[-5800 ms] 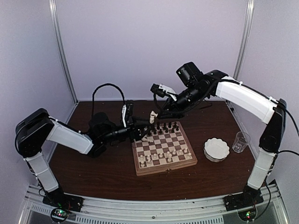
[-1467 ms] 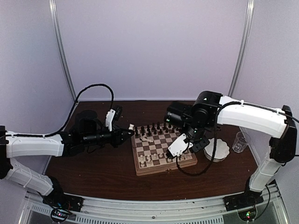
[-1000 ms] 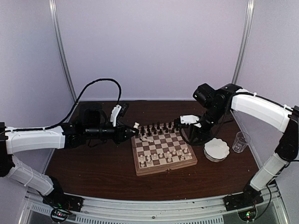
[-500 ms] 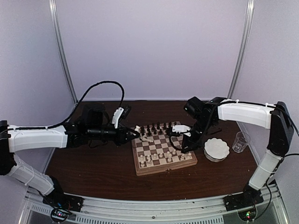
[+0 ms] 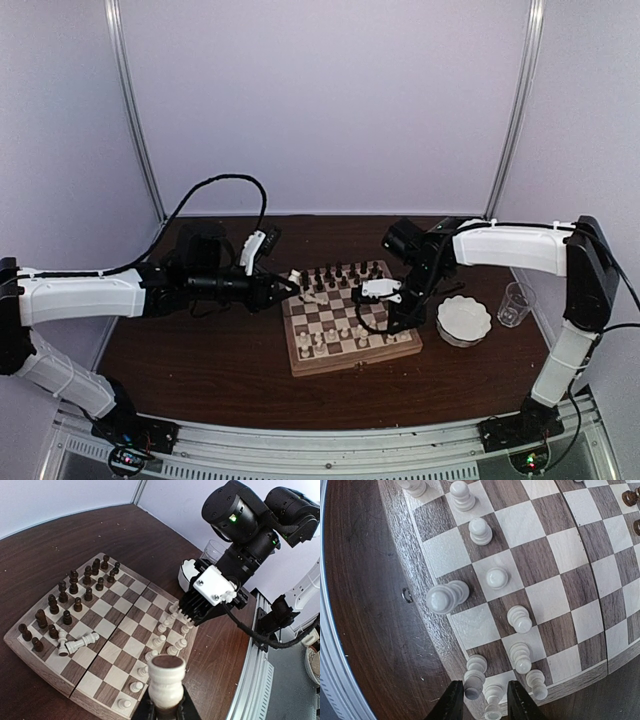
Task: Set up the chess pieces on the board
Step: Place the bishop on f1.
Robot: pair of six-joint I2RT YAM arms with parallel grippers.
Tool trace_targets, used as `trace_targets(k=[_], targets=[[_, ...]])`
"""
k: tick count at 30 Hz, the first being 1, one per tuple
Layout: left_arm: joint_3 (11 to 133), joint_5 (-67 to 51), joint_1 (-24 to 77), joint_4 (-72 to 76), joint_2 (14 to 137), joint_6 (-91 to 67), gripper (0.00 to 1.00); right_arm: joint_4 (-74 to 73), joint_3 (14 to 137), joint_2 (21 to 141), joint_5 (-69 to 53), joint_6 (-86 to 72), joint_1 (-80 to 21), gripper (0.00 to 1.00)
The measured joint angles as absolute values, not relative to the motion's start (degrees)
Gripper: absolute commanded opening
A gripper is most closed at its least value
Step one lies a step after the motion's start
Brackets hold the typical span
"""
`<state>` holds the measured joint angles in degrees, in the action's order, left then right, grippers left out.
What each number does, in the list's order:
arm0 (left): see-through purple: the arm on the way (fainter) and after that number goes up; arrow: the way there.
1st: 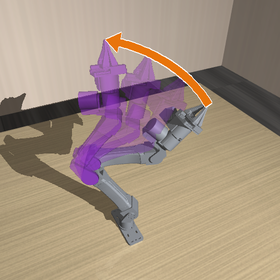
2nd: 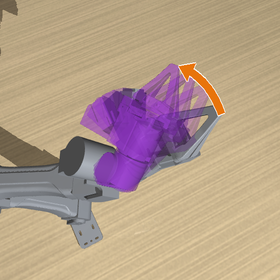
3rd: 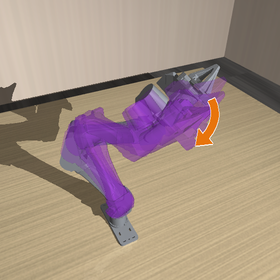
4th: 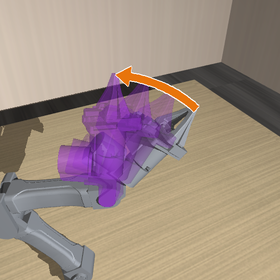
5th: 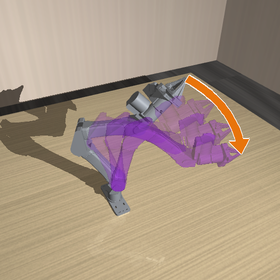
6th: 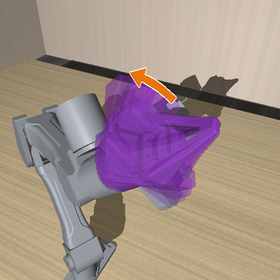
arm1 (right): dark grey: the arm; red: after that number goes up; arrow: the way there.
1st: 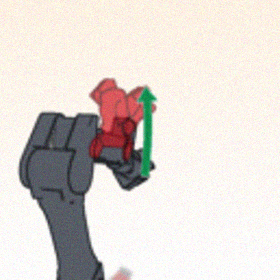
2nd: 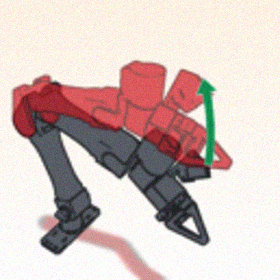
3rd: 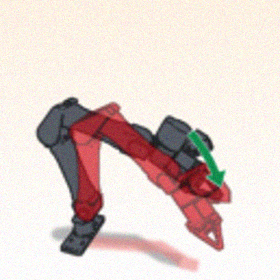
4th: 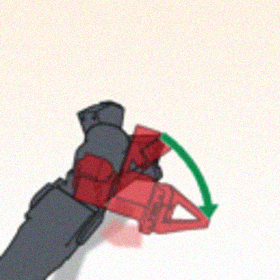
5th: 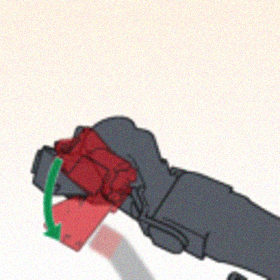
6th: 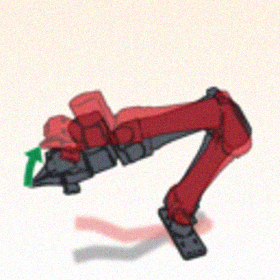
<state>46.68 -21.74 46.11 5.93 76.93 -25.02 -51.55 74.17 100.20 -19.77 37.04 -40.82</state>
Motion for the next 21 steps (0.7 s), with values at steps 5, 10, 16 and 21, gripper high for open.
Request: trace_targets(k=[5, 10, 16, 21], targets=[[46.68, -21.78, 46.11, 5.96, 76.93, -25.1, 0.09, -51.51, 73.91, 100.42, -18.33, 37.15, -41.58, 0.24], [46.68, -21.85, 46.11, 5.96, 76.93, -25.15, 0.09, -51.62, 73.87, 101.36, -17.45, 37.26, -42.92, 0.13], [46.68, -21.93, 46.11, 6.0, 76.95, -25.19, 0.09, -51.57, 73.89, 101.56, -17.26, 37.56, -43.7, 0.1], [46.68, -21.98, 46.11, 6.17, 76.95, -25.26, 0.09, -51.59, 74.02, 101.56, -17.34, 37.54, -44.18, 0.09]])
